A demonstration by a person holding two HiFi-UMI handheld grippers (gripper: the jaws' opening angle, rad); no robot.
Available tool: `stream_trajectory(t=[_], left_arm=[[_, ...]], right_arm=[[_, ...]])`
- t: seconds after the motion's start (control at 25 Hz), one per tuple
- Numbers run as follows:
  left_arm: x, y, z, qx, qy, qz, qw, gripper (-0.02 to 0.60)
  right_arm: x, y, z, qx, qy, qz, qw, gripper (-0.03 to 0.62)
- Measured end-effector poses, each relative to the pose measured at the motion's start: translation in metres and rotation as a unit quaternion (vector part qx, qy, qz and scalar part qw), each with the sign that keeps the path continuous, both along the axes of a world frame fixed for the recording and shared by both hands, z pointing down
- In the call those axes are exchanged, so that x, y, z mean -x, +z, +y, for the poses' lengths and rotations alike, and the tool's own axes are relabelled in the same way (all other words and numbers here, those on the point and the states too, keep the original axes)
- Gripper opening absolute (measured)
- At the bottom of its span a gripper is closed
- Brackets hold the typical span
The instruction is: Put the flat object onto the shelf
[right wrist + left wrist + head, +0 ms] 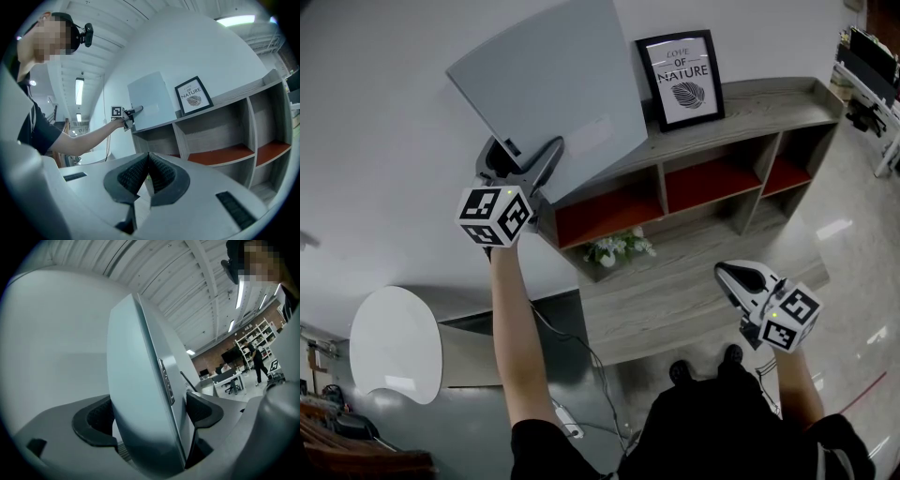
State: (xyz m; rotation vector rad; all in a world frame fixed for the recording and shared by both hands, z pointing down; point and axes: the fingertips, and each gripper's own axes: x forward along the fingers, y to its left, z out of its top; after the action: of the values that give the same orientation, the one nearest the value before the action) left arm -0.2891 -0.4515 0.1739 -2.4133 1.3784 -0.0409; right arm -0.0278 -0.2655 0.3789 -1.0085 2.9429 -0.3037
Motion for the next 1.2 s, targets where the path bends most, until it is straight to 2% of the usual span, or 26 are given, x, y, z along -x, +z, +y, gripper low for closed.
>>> stream_trajectory(t=[0.2,0.72,1.2], left_arm=[[0.000,-0.007,0.003,-0.007,-0.001,0.013,0.9999,0.463],[0.001,-0.012,0.014,-0.015,-0.004,0.019,0.9997,0.471],[0.017,-0.019,0.028,-0.026,-0.022,0.035,0.9988,0.471]], right_arm=[[0.002,0.000,0.000,0.000,-0.001,-0.001,1.000,0.012],[0.002,-0.002,0.003,-0.004,0.001,-0.002,1.000,0.012],[0.012,-0.003,0.010,-0.007,-0.007,-0.002,1.000,0.012]])
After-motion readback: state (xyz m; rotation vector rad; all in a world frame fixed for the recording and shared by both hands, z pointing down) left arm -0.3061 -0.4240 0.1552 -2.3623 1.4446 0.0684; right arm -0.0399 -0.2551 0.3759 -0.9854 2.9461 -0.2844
